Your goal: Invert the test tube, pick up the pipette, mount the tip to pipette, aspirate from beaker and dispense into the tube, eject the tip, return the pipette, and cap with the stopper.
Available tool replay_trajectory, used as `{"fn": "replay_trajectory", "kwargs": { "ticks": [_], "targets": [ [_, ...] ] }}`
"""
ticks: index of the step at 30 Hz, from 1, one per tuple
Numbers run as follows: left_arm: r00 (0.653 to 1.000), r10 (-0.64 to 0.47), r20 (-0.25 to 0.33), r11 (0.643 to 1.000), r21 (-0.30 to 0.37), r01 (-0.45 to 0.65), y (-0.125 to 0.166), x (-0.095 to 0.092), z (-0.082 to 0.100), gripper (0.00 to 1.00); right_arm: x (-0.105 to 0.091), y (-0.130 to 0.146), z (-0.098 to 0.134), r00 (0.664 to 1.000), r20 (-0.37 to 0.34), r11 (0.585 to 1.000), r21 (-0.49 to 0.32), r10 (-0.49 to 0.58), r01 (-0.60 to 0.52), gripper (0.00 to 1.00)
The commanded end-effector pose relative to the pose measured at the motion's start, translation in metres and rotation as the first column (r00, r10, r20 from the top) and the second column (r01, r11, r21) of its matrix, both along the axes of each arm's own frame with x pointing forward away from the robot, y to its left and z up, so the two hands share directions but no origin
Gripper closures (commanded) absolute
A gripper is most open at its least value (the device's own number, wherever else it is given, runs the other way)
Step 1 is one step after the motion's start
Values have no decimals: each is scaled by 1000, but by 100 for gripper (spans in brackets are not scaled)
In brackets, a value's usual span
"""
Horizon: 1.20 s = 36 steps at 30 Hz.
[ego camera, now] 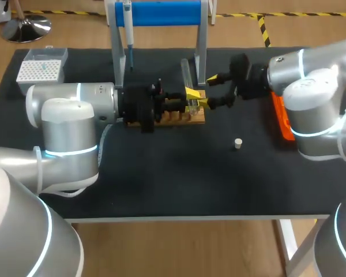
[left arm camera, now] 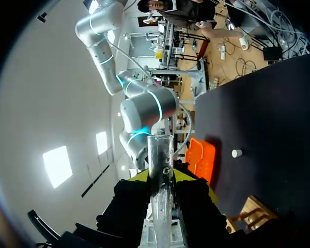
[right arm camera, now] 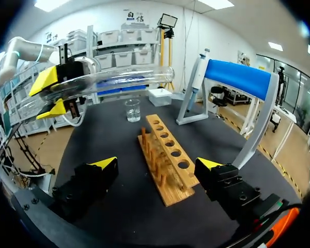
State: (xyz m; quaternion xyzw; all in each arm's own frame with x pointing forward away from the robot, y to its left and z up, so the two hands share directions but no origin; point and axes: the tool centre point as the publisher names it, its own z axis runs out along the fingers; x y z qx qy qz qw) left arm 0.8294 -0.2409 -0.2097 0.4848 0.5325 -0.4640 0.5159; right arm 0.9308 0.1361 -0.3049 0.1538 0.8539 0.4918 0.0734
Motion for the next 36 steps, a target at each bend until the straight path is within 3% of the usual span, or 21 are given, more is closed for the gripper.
{"fn": "replay_trajectory", "kwargs": {
  "ticks": [1,15,36],
  "targets": [
    [1000,2,3,1000,-1,-2,-1,0,0,100,-4,11,-8,998,41,998,26,-50,49,0],
    [1000,2,3,1000,-1,-2,-1,0,0,100,-4,6,-24,991,76,990,101,-108,100,0],
    [1000,2,3,1000,-1,-2,-1,0,0,100,-8,14,-38,988,103,991,81,-114,106,0]
  ]
}}
